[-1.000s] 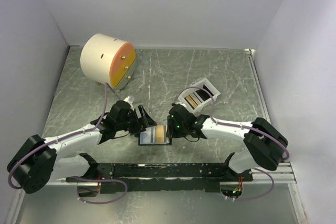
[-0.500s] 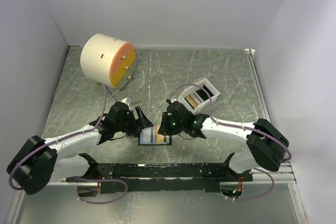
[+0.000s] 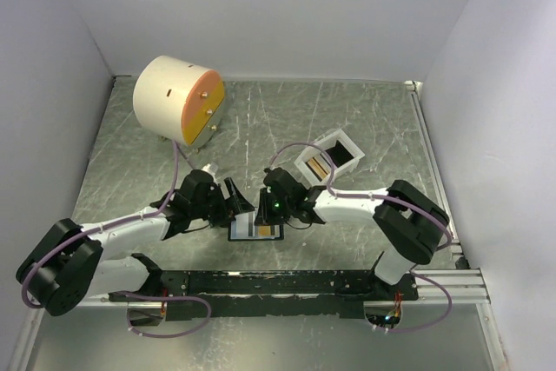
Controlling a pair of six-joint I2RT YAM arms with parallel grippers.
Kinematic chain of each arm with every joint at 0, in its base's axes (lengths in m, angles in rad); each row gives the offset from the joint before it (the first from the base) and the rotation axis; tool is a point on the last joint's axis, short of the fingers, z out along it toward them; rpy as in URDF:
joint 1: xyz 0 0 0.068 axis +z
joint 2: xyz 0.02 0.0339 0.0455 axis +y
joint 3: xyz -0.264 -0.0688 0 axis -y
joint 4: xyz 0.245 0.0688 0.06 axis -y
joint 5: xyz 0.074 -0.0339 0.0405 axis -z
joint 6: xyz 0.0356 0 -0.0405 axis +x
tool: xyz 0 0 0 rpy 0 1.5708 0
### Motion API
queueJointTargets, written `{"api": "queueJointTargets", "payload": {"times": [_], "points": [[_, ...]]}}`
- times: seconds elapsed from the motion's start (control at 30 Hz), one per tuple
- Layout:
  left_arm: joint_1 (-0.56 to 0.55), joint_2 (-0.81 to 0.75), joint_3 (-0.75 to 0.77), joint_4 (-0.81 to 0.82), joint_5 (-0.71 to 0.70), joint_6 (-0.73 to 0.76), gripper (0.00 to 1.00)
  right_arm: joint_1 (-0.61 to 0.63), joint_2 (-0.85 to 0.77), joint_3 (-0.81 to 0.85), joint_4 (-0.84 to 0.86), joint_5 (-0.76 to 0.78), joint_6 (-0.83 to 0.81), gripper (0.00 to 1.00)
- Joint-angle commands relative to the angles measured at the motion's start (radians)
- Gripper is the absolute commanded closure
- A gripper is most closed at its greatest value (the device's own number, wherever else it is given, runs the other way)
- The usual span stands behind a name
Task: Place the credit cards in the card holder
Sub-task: Turn over the card slot in the card holder.
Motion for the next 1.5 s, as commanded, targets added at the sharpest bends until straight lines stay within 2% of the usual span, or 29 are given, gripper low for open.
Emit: {"api": "queueJointTargets", "payload": {"times": [0.0, 0.53, 0.73, 0.83, 1.17, 1.47], "points": [[0.009, 0.017, -0.013, 0.05, 0.029, 0.0, 0.08, 0.007, 0.041, 0.007, 0.012, 0.004, 0.001, 0.87], [0.009, -0.004, -0.024, 0.097, 0.073, -0.044, 0.08, 0.007, 0.089, -0.03, -0.019, 0.044, -0.005, 0.89], [0.01, -0.055, 0.026, -0.067, -0.023, -0.009, 0.08, 0.006, 0.076, -0.04, -0.023, 0.053, -0.002, 0.89], [0.01, -0.063, 0.029, -0.099, -0.049, -0.002, 0.07, 0.006, 0.072, -0.042, -0.023, 0.055, -0.002, 0.9], [0.011, 0.002, -0.004, 0.021, 0.019, -0.012, 0.08, 0.007, 0.067, -0.049, -0.015, 0.054, 0.0, 0.9], [0.01, 0.024, -0.016, 0.053, 0.041, -0.03, 0.08, 0.007, 0.064, -0.055, -0.007, 0.054, 0.001, 0.9]]}}
